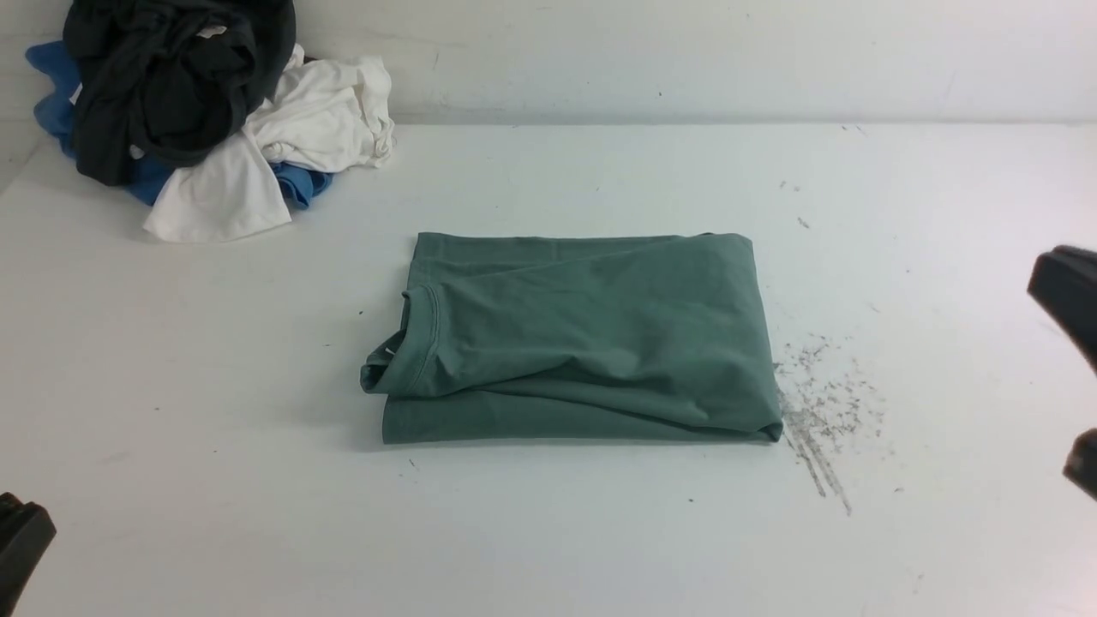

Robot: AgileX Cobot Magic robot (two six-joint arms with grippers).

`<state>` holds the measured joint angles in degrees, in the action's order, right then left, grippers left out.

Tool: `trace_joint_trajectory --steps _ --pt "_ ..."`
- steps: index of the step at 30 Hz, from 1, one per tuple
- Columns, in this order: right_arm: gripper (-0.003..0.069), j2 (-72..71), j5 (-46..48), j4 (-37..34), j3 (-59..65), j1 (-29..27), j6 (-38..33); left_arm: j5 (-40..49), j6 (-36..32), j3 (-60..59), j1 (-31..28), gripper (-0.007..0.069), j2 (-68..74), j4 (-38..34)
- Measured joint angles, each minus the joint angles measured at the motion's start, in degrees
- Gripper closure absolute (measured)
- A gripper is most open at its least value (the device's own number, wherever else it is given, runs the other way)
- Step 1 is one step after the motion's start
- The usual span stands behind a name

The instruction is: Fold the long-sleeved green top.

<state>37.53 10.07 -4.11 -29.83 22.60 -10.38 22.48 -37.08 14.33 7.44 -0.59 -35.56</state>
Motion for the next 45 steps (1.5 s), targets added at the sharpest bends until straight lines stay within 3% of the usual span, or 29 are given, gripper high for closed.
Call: trace_joint_trajectory --steps 8,15,22,26,35,41,45 --pt "0.0673 0.00 6.04 -0.46 0.05 0.00 0.00 0.00 1.13 -0.05 0.00 0.0599 0.00 -9.41" --pt "0.0673 -1.56 7.61 -0.63 1.58 0.00 0.00 -0.05 1.18 -0.05 0.00 0.0599 0.00 -10.43" --pt "0.0673 -18.20 3.70 3.61 15.82 -0.22 -1.18 0.00 1.20 -0.05 0.00 0.0599 0.00 -10.43" --pt "0.0673 -30.85 -0.50 6.87 25.78 -4.23 -1.51 0.00 1.20 -0.05 0.00 0.0599 0.00 -10.43" --pt "0.0673 -38.12 1.01 0.53 31.36 -20.98 0.66 0.05 1.20 -0.12 0.00 0.0599 -0.11 -10.48" --pt "0.0673 -38.12 9.42 2.04 31.36 -24.00 3.25 0.05 1.20 -0.12 0.00 0.0599 -0.18 -10.54" --pt "0.0673 -38.12 10.05 2.14 31.30 -24.00 3.84 0.05 1.20 -0.12 0.00 0.0599 -0.18 -10.54"
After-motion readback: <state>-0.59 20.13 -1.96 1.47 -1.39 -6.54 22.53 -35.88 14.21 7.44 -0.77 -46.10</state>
